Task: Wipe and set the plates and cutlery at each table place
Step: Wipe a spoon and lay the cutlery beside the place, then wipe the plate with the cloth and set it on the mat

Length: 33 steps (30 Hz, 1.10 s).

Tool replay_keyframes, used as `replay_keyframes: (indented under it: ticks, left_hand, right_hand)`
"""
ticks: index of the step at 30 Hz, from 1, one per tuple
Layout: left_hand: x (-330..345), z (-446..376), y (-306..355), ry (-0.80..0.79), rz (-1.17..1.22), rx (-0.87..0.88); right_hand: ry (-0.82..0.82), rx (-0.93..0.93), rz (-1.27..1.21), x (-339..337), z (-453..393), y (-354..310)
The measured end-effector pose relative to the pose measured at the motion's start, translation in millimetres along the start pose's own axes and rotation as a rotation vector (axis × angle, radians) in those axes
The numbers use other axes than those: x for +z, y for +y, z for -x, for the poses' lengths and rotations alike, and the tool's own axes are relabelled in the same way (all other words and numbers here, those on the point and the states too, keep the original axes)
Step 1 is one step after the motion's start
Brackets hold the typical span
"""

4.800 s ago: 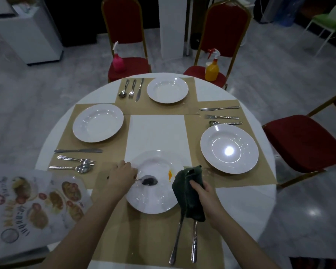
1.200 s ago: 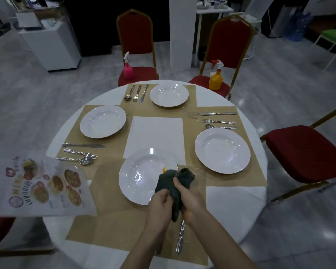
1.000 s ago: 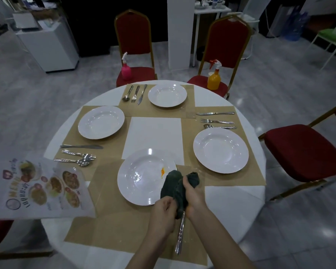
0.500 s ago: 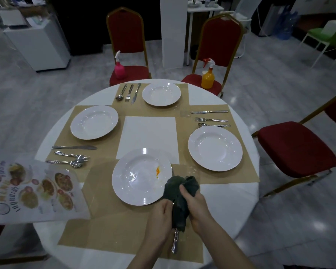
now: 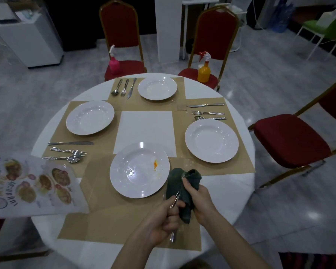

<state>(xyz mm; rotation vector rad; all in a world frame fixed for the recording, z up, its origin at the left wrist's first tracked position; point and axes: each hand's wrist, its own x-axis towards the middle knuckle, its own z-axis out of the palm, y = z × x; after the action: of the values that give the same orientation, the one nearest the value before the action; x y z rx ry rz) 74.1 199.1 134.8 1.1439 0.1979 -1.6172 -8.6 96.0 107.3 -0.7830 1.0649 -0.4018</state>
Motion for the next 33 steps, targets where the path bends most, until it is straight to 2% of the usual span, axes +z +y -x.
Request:
replay_keyframes:
  ticks: [3,8,12,17,22,28,33]
  left_hand:
    - [-9,1,-5,0.031,0.006,-0.024]
    - [-33,16,-20,0.259,-0.297,0.114]
    - [-36,7,-31,0.406,-0.644,0.235]
    - [-12,-27,-39,0.404,-0.845,0.303]
    - [-6,-51,-47,0.409,-1.197,0.362]
    - [-9,-58,-52,0.462,-1.433,0.430]
    - [-16,-58,-43,0.420,-1.500,0.440]
  right_hand:
    - [0.110,0.027,-0.017,-7,-7,-6]
    - [0.386,-0.032,-0.034,-43,-24,-32]
    - [0.342,-0.046,-0.017,-68,-24,-46]
    - [0.242,0.012,0.005,-71,-19,-32]
    - [0.240,0.033,0.017,-73,-15,-23]
    - [0.210,0.012,0.048,-71,-12,-18]
    - [0.171,-0.044,0.097,-57,-19,-18]
